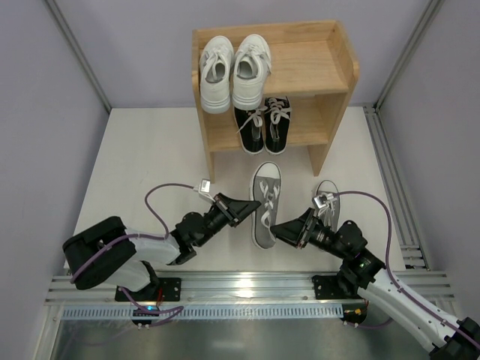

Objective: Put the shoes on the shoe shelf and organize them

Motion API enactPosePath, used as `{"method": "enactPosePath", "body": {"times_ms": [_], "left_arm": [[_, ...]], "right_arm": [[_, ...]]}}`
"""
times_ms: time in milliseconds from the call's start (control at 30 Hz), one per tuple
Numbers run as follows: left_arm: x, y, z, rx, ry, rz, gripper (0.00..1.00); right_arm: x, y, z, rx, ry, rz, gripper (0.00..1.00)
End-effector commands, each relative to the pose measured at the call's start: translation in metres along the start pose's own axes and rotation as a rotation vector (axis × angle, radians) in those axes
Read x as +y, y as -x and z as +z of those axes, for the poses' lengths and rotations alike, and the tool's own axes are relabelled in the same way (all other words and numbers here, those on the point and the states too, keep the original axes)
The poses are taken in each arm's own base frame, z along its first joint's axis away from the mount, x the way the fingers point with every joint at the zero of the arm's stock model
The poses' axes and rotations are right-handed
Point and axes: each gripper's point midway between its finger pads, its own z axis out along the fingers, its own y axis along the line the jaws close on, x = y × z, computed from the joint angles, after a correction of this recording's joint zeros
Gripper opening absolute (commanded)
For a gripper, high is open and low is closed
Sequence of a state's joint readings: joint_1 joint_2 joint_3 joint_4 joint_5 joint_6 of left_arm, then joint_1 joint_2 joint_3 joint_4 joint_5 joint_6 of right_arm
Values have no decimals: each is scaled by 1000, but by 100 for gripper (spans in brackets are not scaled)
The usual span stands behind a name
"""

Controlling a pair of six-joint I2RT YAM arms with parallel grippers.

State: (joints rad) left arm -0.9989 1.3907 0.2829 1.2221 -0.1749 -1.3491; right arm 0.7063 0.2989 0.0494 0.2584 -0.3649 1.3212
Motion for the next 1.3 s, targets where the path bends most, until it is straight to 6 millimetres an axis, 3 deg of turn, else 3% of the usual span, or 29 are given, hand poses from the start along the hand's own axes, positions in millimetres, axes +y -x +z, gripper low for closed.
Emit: {"method": "enactPosePath", "body": {"times_ms": [0,267,467,500,567,700,733,767,800,867,967,1067,1267], "left_arm": [[-98,38,5,-139,-352,-68,0],[-104,39,19,-140,-366,-74,0],[-115,40,24,-144,-394,-79,0],[-115,40,24,-144,-393,-78,0],[-116,41,23,-145,-396,-78,0],[-115,40,19,-140,-395,-80,0],[-114,40,18,-136,-393,-80,0],[-111,39,17,-134,-387,-76,0],[-106,37,16,-126,-377,-67,2],[-97,31,14,-101,-356,-63,15],[-72,24,7,-73,-293,-76,43],[-55,21,-2,-62,-247,-77,54],[-57,25,-15,-79,-256,-37,68]], "right_arm": [[-16,-22,-5,88,13,7,67],[-16,-20,-3,74,28,26,66],[-15,-19,1,69,27,31,47],[-15,-18,2,68,25,28,38],[-14,-16,3,62,23,19,33],[-13,-13,4,52,12,4,5],[-16,-14,4,53,1,-7,4],[0,-10,5,43,34,-29,4],[-1,-9,5,44,17,-30,4],[6,-7,4,39,19,-63,4],[15,-3,1,23,7,-111,4],[21,1,-2,9,-3,-139,4],[28,5,-3,-6,-4,-157,4]]}}
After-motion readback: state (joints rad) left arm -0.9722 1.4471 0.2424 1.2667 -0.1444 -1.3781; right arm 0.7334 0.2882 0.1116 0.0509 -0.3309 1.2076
